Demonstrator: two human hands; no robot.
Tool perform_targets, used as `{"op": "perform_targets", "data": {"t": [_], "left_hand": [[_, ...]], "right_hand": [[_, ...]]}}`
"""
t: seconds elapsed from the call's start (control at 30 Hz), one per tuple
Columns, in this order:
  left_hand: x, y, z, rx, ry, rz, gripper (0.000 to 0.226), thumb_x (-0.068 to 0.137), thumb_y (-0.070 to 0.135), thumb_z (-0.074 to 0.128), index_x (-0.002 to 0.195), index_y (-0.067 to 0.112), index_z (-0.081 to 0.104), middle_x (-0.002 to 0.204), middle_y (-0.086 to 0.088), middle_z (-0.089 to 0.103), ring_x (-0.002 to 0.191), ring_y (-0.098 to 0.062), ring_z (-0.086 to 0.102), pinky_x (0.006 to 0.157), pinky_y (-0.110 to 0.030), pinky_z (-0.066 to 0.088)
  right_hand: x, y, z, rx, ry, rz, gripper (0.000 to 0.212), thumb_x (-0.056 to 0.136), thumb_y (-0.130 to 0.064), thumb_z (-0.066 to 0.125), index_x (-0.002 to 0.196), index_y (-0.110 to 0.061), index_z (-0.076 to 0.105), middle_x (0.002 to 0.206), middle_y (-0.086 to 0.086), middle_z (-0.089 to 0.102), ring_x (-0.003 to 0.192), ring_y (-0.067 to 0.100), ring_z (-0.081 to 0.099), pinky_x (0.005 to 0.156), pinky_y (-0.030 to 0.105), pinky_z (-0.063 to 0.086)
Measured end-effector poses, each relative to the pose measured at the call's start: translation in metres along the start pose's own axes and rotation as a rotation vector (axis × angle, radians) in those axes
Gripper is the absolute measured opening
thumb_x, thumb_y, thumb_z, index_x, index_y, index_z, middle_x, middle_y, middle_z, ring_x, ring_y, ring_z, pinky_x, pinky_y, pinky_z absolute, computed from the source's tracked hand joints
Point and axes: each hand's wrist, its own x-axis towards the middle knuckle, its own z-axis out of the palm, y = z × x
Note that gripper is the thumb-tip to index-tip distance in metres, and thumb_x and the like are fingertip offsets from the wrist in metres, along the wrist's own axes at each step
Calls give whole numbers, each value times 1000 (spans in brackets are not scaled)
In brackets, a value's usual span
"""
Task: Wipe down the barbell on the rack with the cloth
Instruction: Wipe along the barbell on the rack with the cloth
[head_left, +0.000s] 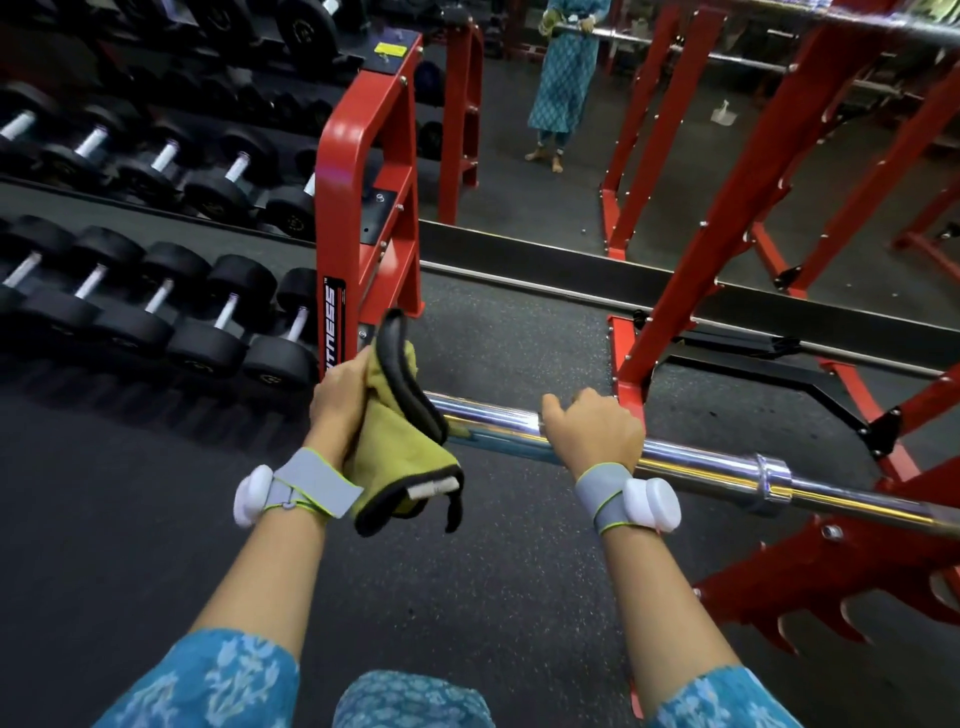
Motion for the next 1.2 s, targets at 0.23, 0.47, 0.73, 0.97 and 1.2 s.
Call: {"op": "perform_targets", "data": {"t": [0.23,0.47,0.73,0.97,1.2], "left_hand": [[-33,32,17,1063,191,603,54,84,64,34,100,24,67,110,-1,59,114,-28,41,90,-43,30],[-69,51,87,1246,35,918,43,96,40,31,106,17,66,113,-4,63,114,-28,40,101,-53,25],[-93,55,107,979,30,891,36,80,36,46,67,12,69,73,-8,68,90,-32,57,86,-52,38],[-48,79,50,266,-52,673,28,84,23,61,112,20,68,102,-3,70,87,-20,64,87,-32,49],[-19,50,33,-16,-143,324,40,73,61,44,70,27,66,78,-5,68,93,-35,64,91,-49,47]], "right_hand": [[0,-2,-1,11,-21,16,47,92,-42,38,96,-4,65,97,17,65,93,35,60,79,34,41],[2,2,4,164,80,21,34,98,-27,37,96,-3,61,102,20,65,96,38,58,78,39,38],[6,2,-4,771,302,19,14,93,-13,50,94,-2,59,94,8,51,94,32,53,83,36,38],[-10,-40,-10,414,539,-167,32,82,-34,42,94,-14,64,95,6,63,96,30,59,87,48,41],[-37,-88,7,228,92,-303,79,72,-65,29,145,-34,31,148,13,32,137,42,27,102,69,17]]}}
